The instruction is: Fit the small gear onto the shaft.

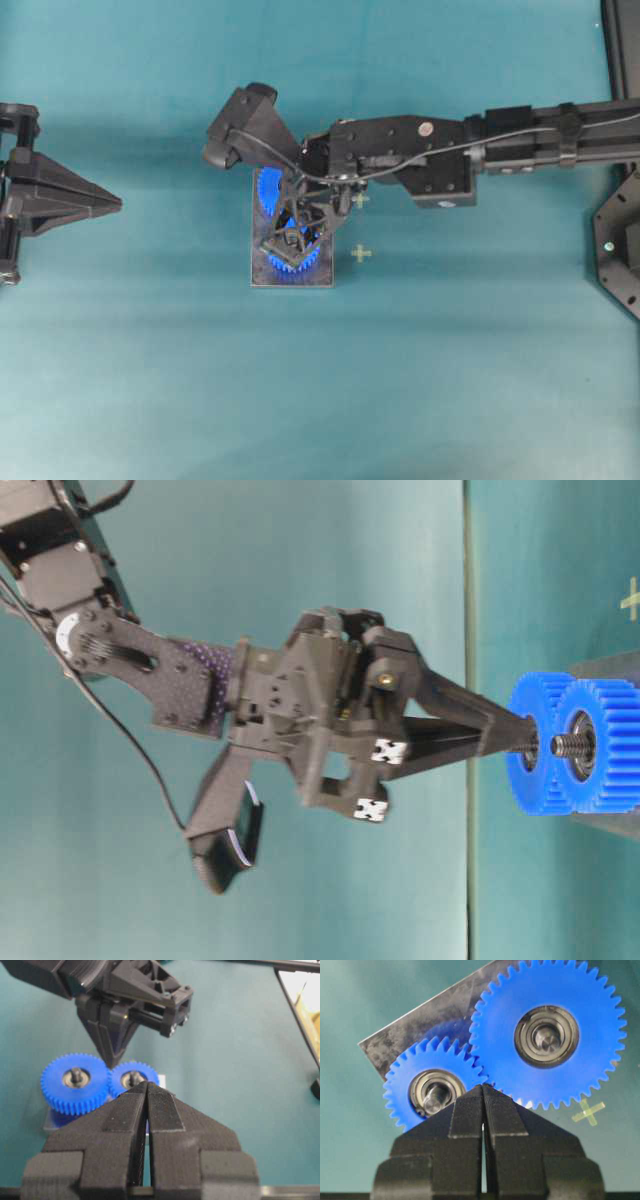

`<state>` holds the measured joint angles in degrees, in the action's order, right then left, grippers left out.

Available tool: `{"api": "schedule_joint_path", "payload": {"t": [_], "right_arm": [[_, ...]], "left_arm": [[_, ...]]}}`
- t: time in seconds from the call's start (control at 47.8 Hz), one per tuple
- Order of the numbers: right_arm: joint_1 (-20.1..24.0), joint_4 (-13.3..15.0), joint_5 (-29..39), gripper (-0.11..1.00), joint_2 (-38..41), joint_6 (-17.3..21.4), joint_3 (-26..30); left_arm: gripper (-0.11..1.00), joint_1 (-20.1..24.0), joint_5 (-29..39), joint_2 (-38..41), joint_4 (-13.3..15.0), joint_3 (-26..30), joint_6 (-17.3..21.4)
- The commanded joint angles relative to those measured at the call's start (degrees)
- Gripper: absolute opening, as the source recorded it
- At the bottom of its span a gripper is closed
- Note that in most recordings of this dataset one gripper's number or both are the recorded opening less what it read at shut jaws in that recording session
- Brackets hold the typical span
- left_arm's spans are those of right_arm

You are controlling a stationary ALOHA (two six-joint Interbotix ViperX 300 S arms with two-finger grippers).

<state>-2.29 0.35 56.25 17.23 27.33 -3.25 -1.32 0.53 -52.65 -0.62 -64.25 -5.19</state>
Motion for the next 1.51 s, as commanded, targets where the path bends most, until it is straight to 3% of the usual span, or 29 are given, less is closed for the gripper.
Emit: {"api": "schedule_joint_path", "payload": {"t": [0.0,0.272,0.545,0.628,0.754,0.942,1.487], "right_arm": [[0.3,-0.3,-0.3,0.00,-0.6,-0.7,0.8],[2.9,-2.5,2.1,0.00,-0.8,-0.4,-1.1],[6.6,-3.5,4.6,0.00,-5.9,1.0,-1.6],[6.3,-2.4,4.3,0.00,-8.2,0.8,-1.8],[6.2,2.4,1.9,0.00,-11.4,0.8,-3.3],[6.2,6.4,-2.0,0.00,-16.3,0.7,-8.9],[5.7,7.2,-17.3,0.00,-26.0,0.8,-23.4]], "left_arm": [[0.00,0.0,-0.4,0.3,-0.1,1.1,-0.1],[0.00,0.0,-0.5,0.3,-0.1,1.2,-0.2],[0.00,0.0,-0.4,0.3,-0.1,1.2,-0.9],[0.00,0.0,-0.4,0.3,-0.1,1.2,-1.4],[0.00,0.0,-0.4,0.3,-0.1,1.3,-2.0],[0.00,0.1,-0.1,0.4,-0.1,3.5,-1.6],[0.00,-0.1,0.1,2.3,-0.1,2.4,-1.6]]}}
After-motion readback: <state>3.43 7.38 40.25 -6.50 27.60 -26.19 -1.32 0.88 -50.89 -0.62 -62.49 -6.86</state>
